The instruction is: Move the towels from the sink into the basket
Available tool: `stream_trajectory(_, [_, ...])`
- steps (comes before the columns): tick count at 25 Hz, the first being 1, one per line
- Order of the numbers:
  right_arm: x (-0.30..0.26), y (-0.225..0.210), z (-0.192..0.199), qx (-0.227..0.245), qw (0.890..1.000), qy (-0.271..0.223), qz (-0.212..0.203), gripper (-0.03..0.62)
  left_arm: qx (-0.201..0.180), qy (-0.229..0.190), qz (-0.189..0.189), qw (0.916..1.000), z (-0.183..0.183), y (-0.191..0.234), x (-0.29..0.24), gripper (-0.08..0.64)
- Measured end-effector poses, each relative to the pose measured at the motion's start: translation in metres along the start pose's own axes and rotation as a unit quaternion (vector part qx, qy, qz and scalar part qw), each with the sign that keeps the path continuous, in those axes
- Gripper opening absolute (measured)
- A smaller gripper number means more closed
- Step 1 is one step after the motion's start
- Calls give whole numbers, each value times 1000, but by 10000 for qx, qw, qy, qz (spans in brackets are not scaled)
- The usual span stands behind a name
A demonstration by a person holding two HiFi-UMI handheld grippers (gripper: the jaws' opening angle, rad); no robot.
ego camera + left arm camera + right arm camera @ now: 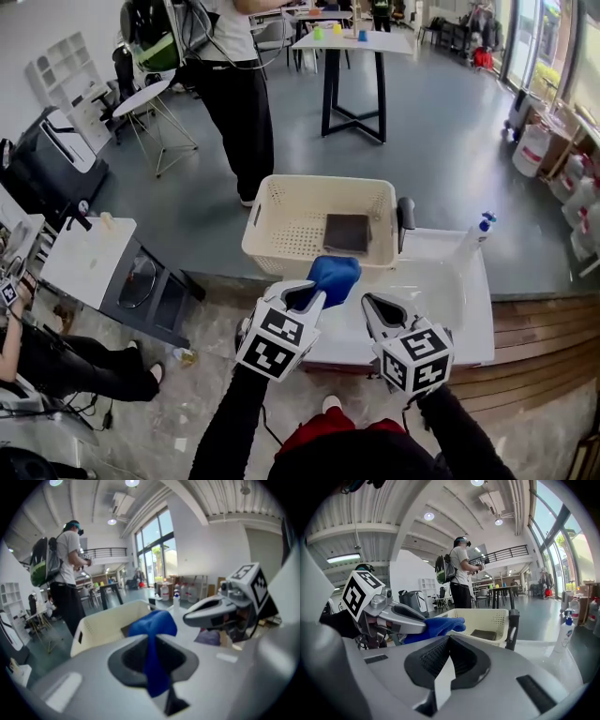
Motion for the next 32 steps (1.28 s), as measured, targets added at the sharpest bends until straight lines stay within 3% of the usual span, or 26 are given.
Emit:
stream_trajectory(24, [-10,-15,-84,507,9951,-676,516,8,-1010,-808,-636,9896,-94,68,3,54])
stream_trajectory(32, [-13,-27,-100,412,9950,-675,617,8,-1054,-840,-632,9889,-107,82,-12,54])
Point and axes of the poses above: the fingertips, and each gripper's own axes: x backward along the fingers, y to its left, z out of its underside, the point moved 3 cm from there along x, backward along the fingers, and after that the axes turned 13 degrees about -x, right-handed, at the moved point
